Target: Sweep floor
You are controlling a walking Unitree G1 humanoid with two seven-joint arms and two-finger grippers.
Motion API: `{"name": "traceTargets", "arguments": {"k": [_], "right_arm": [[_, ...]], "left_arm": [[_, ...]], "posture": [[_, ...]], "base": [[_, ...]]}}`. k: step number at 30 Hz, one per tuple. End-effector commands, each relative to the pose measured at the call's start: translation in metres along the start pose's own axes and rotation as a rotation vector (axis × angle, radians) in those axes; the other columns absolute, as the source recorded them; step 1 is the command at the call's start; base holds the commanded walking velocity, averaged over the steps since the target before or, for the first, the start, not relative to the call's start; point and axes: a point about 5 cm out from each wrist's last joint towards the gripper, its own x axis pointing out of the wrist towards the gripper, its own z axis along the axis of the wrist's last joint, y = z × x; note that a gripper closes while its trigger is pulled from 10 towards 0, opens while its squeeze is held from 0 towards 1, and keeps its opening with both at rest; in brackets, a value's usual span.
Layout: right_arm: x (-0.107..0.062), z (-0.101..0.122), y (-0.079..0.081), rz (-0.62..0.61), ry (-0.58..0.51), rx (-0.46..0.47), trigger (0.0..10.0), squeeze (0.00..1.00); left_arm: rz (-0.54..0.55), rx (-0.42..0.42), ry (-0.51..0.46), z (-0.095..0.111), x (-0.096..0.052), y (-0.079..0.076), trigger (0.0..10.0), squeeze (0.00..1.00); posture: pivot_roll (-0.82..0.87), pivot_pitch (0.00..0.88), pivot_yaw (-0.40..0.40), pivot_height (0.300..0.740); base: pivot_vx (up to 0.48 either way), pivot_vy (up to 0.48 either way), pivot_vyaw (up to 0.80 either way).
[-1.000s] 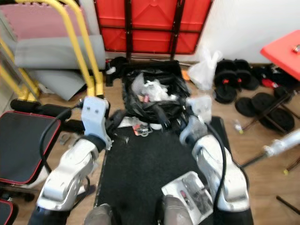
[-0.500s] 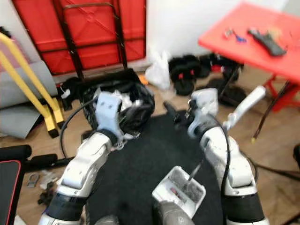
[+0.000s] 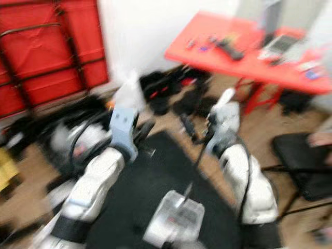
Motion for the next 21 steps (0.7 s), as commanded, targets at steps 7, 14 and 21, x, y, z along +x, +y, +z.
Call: {"name": "traceTargets", "arguments": {"k": [7, 14, 21], "right_arm": [[0.0025, 0.0003, -0.003, -0.006, -0.009, 0.0, 10.0, 0.0], [0.0029, 0.0006, -0.0032, -0.006, -0.011, 0.001, 10.0, 0.0], [0.0034, 0.0011, -0.0033, -0.007, -0.014, 0.004, 10.0, 0.0]], "left_arm": [[-0.009, -0.017, 0.01, -0.0036, 0.0027, 0.003, 10.0, 0.0], [-0.002, -0.023, 0.007, -0.0034, 0.0032, 0.0042, 10.0, 0.0], [0.003, -0.03, 0.013, -0.0038, 0.0039, 0.0058, 10.0, 0.0]], "posture": [[-0.17, 0.024, -0.138, 0.74], [-0.17, 0.028, -0.139, 0.74], [-0.17, 0.031, -0.138, 0.74]], "base": [[0.0, 0.0, 0.0], [0.0, 0.0, 0.0], [0.0, 0.0, 0.0]]}}
